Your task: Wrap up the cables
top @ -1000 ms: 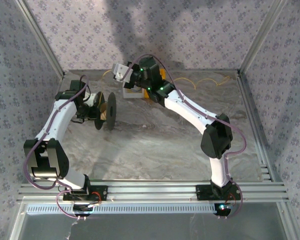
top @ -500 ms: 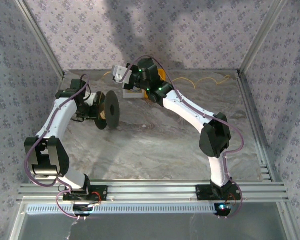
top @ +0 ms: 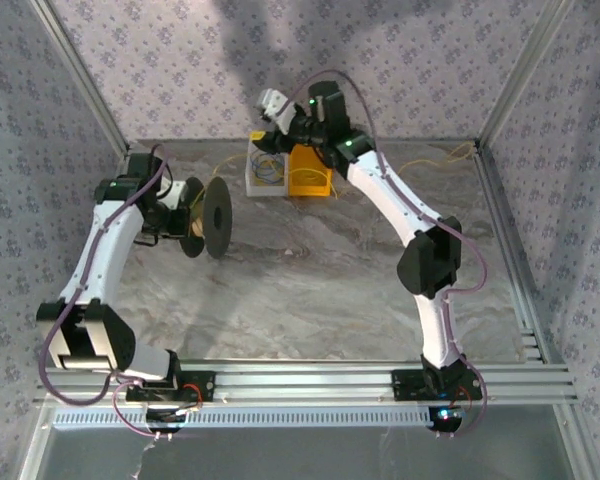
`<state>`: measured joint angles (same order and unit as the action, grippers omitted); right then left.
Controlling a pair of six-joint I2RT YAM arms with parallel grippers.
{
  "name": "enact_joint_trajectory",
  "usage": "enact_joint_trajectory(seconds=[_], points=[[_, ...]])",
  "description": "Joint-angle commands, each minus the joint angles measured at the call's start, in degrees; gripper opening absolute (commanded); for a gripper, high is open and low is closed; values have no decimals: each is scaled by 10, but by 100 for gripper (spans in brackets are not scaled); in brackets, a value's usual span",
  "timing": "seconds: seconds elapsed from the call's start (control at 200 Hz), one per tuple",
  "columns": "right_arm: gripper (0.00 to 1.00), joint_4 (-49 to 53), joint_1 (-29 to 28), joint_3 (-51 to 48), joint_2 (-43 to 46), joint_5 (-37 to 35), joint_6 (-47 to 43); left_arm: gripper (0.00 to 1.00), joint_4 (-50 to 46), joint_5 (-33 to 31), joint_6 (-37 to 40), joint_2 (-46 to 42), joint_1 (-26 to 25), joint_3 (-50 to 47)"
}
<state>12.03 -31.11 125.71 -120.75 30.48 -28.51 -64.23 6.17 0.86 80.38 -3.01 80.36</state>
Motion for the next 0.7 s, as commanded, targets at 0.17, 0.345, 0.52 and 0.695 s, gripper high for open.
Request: enact_joint_trajectory(seconds=[0.17,0.345,0.52,0.695], points=[[83,108,28,-93,174,47,51,0,-5,16,1,-83,-16,72],[98,-18,60,-323,387,26,113,0,19,3,-10,-149,-35,69],[100,95,73,-391,516,16,59,0,11,9,-16,-180,-47,94],[100,81,73,-488,578,-53,52,0,-8,37,-14,-192,-56,141]])
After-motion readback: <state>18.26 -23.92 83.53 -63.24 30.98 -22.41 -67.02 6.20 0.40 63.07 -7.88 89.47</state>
